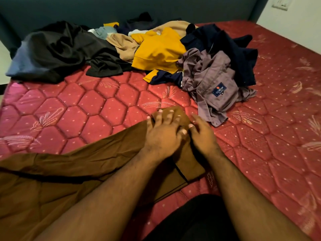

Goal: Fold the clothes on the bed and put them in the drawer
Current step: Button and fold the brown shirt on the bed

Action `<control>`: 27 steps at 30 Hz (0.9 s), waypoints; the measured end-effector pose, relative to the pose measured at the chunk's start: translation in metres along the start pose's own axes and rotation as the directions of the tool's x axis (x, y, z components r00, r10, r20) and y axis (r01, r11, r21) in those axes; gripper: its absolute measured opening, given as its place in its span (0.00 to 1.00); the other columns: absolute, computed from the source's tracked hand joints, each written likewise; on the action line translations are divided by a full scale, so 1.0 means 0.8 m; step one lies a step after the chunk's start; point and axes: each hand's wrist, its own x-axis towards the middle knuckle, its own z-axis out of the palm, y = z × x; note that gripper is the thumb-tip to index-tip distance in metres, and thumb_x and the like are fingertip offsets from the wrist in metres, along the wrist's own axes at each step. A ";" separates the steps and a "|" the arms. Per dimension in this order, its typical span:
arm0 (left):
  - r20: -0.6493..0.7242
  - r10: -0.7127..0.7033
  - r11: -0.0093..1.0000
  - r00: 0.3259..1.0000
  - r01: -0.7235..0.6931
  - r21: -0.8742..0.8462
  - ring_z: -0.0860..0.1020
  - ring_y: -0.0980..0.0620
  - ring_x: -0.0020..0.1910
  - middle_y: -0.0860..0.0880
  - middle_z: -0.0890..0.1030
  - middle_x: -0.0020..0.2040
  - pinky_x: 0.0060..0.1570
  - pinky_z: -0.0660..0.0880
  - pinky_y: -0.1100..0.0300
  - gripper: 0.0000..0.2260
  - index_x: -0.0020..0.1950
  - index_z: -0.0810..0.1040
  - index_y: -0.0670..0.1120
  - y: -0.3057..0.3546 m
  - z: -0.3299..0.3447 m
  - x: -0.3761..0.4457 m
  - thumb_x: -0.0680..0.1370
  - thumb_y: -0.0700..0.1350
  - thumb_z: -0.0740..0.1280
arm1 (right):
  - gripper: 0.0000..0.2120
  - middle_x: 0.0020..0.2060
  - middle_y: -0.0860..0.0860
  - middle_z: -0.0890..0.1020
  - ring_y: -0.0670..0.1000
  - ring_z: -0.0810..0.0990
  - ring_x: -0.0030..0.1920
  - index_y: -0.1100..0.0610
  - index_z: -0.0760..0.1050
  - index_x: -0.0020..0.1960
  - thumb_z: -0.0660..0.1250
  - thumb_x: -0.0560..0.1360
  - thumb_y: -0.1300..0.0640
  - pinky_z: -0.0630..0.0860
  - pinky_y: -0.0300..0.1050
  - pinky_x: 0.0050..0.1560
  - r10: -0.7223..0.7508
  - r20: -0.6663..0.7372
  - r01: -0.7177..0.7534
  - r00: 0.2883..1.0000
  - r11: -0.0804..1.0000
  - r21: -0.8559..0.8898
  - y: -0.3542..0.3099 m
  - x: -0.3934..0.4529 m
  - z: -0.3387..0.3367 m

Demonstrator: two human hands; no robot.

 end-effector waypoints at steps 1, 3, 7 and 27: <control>0.073 -0.020 1.000 0.997 0.019 0.017 0.46 0.45 0.79 0.52 0.49 0.81 0.74 0.43 0.36 0.30 0.79 0.52 0.55 -0.002 0.017 0.001 0.80 0.64 0.50 | 0.25 0.67 0.54 0.75 0.58 0.72 0.67 0.51 0.70 0.70 0.59 0.75 0.44 0.68 0.60 0.67 0.083 -0.023 -0.085 0.996 0.994 -0.068 0.007 0.002 -0.004; 0.113 -0.041 0.999 0.993 0.038 0.028 0.42 0.47 0.79 0.53 0.43 0.81 0.73 0.40 0.35 0.34 0.79 0.43 0.58 -0.012 0.050 -0.008 0.78 0.70 0.47 | 0.32 0.56 0.53 0.81 0.59 0.78 0.58 0.50 0.75 0.61 0.56 0.67 0.31 0.74 0.60 0.59 0.226 0.028 -0.215 0.974 0.951 -0.221 0.014 0.000 -0.008; 0.045 -0.087 0.994 0.995 0.084 0.075 0.40 0.45 0.79 0.50 0.41 0.80 0.72 0.40 0.38 0.35 0.78 0.39 0.62 -0.019 0.070 -0.013 0.75 0.73 0.46 | 0.33 0.49 0.46 0.84 0.53 0.82 0.52 0.48 0.77 0.54 0.64 0.58 0.27 0.75 0.60 0.58 0.322 0.086 -0.318 0.943 0.946 -0.055 0.021 0.002 -0.009; 0.397 -0.399 -0.199 0.827 0.344 -0.918 0.76 0.51 0.35 0.51 0.81 0.46 0.28 0.74 0.62 0.14 0.56 0.78 0.50 -0.101 -0.061 -0.166 0.81 0.58 0.61 | 0.13 0.48 0.49 0.80 0.48 0.82 0.43 0.52 0.71 0.60 0.58 0.77 0.61 0.74 0.35 0.40 -0.110 0.326 0.215 0.939 0.927 -0.308 -0.238 -0.176 0.059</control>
